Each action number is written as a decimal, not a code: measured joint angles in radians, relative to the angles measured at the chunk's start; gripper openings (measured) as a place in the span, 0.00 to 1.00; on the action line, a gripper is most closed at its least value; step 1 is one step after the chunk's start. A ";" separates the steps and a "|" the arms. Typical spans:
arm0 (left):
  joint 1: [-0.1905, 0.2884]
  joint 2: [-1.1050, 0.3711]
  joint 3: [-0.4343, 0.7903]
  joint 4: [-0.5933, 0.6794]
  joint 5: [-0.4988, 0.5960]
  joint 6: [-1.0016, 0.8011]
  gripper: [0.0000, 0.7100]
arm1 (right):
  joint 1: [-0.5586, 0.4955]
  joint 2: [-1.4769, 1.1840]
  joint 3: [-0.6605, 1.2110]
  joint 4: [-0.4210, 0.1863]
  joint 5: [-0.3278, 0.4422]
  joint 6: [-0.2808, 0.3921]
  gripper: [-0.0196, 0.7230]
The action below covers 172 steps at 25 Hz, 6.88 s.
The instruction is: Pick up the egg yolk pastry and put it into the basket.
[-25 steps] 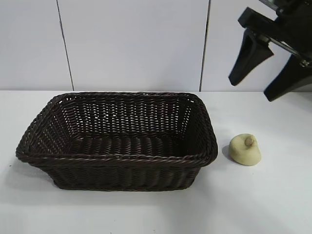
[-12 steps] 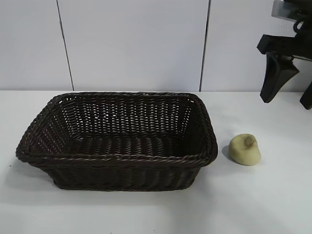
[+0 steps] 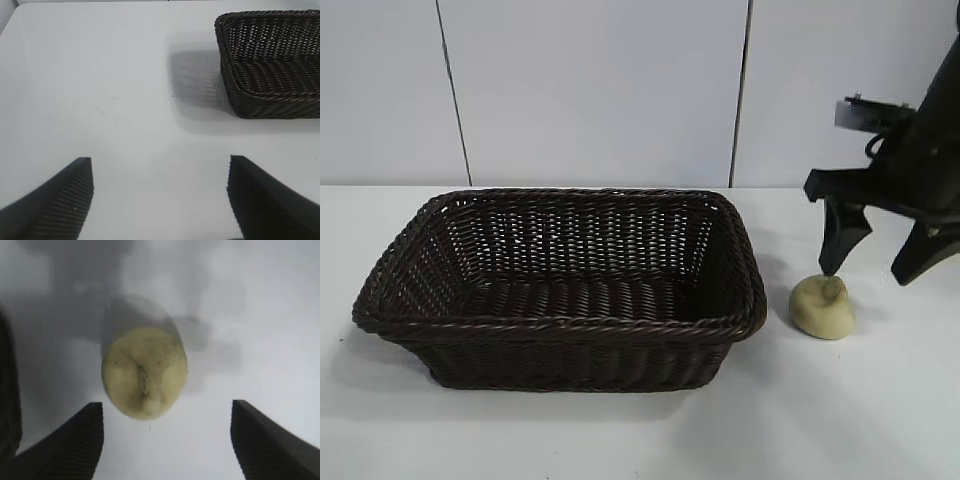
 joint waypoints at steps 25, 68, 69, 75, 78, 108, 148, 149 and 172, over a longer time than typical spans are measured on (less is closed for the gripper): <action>0.000 0.000 0.000 0.000 0.000 0.000 0.76 | 0.000 -0.231 -0.002 0.068 0.012 -0.037 0.08; 0.000 0.000 0.000 0.000 0.000 0.000 0.76 | 0.495 -0.004 -0.122 0.220 -0.205 -0.076 0.61; 0.000 0.000 0.000 0.000 0.000 0.000 0.76 | 0.495 -0.008 -0.159 0.217 -0.165 -0.062 0.62; 0.000 0.000 0.000 0.000 0.000 0.000 0.76 | 0.475 -0.013 -0.402 0.145 0.107 0.006 0.63; 0.000 0.000 0.000 0.000 0.000 0.000 0.76 | 0.455 -0.013 -0.477 0.080 0.215 0.041 0.63; 0.000 0.000 0.000 0.000 0.000 0.000 0.76 | -0.028 -0.035 -0.498 -0.197 0.523 0.127 0.64; 0.000 0.000 0.000 0.000 0.000 0.000 0.76 | -0.028 -1.501 0.668 -0.196 0.429 0.102 0.64; 0.000 0.000 0.000 0.000 0.000 0.000 0.76 | -0.028 -1.525 0.668 -0.196 0.430 0.102 0.64; 0.000 0.000 0.000 0.000 0.000 0.000 0.76 | -0.023 -1.938 0.709 -0.197 0.382 0.102 0.64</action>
